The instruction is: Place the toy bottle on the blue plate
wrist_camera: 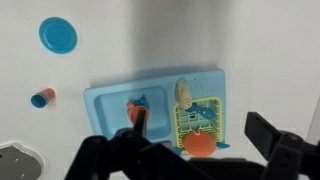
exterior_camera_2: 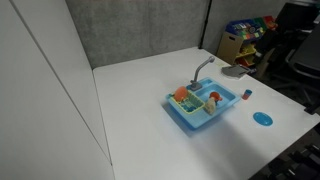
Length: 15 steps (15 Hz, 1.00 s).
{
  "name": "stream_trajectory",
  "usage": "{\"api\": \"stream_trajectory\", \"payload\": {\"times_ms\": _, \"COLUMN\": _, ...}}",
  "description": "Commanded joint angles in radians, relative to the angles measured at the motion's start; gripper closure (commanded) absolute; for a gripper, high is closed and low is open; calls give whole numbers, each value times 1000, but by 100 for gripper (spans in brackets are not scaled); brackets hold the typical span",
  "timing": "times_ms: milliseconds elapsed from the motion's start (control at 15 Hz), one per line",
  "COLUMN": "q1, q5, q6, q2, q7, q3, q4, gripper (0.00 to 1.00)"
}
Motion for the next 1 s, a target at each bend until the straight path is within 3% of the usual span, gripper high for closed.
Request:
{"api": "stream_trajectory", "payload": {"times_ms": 0, "q1": 5, "q5": -41, "q6": 36, "q2": 80, "q7": 82, "q3": 29, "q4": 61, "gripper": 0}}
{"api": "stream_trajectory", "payload": {"times_ms": 400, "q1": 26, "q5": -151, "q6": 125, "q2": 185, "q7": 176, "q3": 68, "q4": 85, "gripper": 0}}
{"api": "stream_trajectory", "payload": {"times_ms": 933, "q1": 57, "q5": -155, "q6": 197, "q2": 313, "q7": 163, "q3": 61, "q4": 107, "gripper": 0}}
